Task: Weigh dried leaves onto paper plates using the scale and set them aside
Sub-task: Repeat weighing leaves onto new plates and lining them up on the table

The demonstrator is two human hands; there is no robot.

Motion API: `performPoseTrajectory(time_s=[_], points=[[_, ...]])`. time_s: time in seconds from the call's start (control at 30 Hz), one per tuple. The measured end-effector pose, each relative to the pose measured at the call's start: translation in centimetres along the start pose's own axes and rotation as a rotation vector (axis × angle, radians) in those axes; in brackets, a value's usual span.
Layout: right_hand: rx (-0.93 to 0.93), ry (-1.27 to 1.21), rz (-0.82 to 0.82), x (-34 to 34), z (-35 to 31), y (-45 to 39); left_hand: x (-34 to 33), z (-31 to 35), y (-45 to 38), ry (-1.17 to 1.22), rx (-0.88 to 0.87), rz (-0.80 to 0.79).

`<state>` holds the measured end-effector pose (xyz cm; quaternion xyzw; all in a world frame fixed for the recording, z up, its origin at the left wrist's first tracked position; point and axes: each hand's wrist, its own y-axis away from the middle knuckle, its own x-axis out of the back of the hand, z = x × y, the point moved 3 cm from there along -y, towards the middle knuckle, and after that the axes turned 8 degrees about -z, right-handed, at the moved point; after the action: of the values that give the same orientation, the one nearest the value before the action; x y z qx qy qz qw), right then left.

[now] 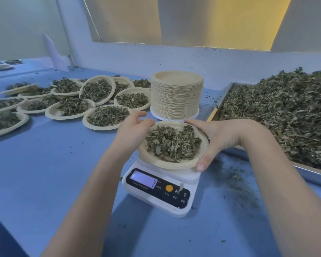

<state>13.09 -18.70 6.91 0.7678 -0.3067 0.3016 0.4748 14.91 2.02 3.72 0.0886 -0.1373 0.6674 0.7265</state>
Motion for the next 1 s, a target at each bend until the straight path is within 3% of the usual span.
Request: performPoseTrajectory(time_s=[0.17, 0.4, 0.73, 1.0], points=[[0.125, -0.035, 0.116, 0.1, -1.1, -0.2, 1.3, 0.6, 0.7, -0.027, -0.028, 0.067], [0.235, 0.074, 0.075, -0.1, -8.4, -3.8, 8.8, 0.1, 1.9, -0.127, 0.0, 0.215], [0.398, 0.185, -0.023, -2.4, -21.5, -14.2, 21.8, -7.4, 4.7, -0.16, 0.193, 0.483], [0.421, 0.238, 0.036, -2.9, -26.9, -20.8, 26.8, -12.5, 3.2, -0.166, 0.285, 0.635]])
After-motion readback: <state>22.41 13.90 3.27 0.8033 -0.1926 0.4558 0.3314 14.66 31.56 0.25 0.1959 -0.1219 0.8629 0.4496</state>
